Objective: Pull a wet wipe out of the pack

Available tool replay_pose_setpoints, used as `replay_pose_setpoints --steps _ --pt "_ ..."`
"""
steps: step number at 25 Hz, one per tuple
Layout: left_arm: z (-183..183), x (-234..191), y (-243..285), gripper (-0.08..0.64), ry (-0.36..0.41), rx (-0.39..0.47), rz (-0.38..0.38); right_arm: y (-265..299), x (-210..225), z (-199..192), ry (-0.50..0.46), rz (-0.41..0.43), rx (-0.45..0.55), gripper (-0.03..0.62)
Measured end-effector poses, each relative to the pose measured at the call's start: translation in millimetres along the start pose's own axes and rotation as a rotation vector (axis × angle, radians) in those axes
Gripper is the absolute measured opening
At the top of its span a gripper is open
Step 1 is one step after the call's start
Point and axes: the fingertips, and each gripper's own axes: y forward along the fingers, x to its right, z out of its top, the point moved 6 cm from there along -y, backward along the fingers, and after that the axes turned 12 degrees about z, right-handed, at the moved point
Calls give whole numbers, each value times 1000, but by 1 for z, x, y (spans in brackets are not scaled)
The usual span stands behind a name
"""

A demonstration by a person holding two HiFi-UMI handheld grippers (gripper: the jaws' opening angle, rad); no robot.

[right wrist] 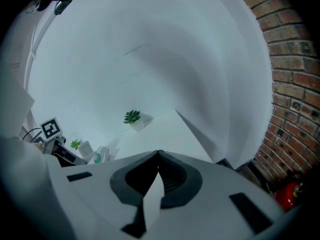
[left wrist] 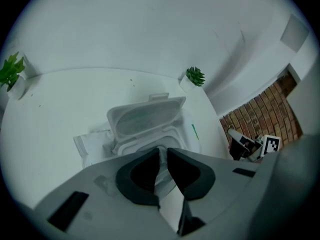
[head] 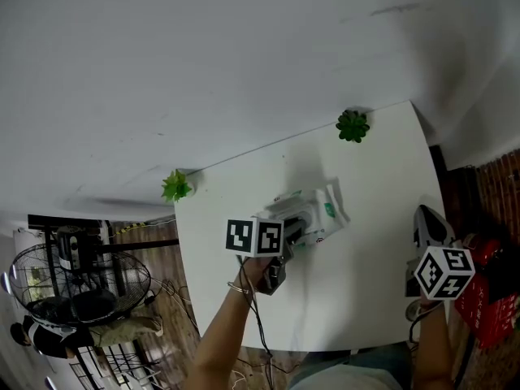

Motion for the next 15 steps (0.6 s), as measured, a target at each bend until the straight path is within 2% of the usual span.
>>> replay_pose_setpoints --steps 15 --pt "-1 -4 -3 20 -44 30 -42 -10 2 5 -9 -12 10 2"
